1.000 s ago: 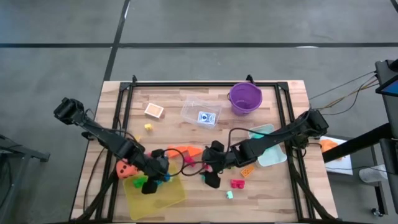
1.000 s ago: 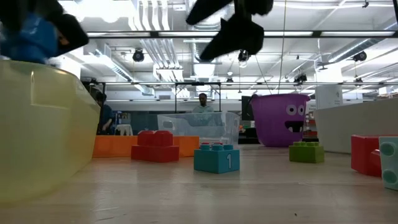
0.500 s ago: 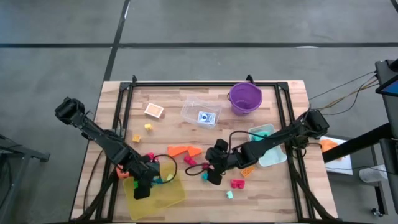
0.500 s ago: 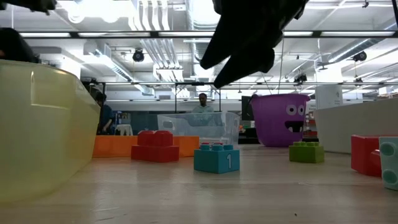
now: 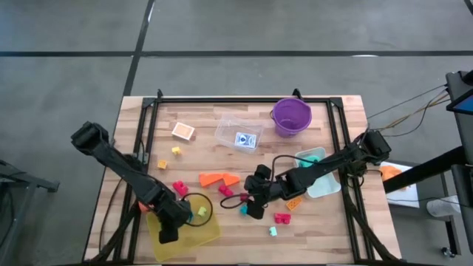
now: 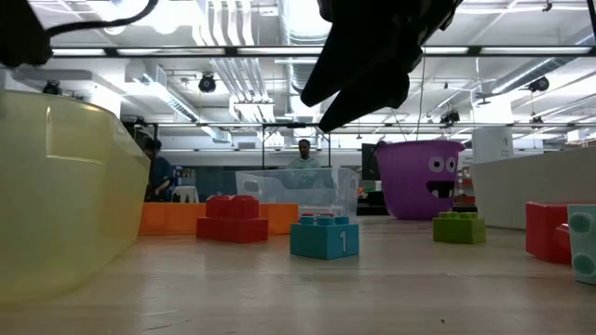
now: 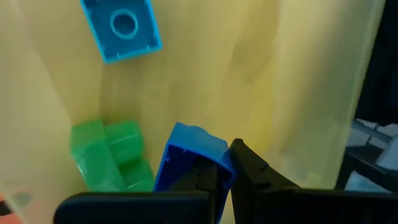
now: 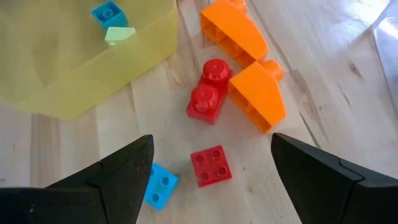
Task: Pick & Place Toys
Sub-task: Put the blue game piece into the yellow bin
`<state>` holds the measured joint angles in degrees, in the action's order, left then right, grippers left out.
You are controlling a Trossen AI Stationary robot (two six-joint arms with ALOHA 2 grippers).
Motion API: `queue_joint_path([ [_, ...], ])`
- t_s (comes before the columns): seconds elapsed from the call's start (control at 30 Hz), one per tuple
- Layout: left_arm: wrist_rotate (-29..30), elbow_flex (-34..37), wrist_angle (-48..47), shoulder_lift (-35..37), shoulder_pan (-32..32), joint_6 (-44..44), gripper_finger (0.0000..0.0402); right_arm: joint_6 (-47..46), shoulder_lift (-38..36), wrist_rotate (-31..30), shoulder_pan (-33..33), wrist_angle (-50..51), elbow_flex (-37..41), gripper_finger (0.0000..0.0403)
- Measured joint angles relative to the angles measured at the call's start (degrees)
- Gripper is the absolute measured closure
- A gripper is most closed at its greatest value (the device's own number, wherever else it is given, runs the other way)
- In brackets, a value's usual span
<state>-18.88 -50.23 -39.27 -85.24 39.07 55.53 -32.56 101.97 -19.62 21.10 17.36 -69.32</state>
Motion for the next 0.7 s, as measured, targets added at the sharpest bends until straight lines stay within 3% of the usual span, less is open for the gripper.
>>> queue_joint_path([
  [0.4,-11.5,-0.5,0.0,-8.4,-0.1,-0.2,0.0393,1.7,0.0,0.0,-0.8,-0.1,-0.1,0.0083],
  [0.7,-12.2,-2.2,0.7,-8.8,-0.1,-1.7,0.0393,1.7,0.0,0.0,-0.8,-0.1,-0.1,0.0083],
])
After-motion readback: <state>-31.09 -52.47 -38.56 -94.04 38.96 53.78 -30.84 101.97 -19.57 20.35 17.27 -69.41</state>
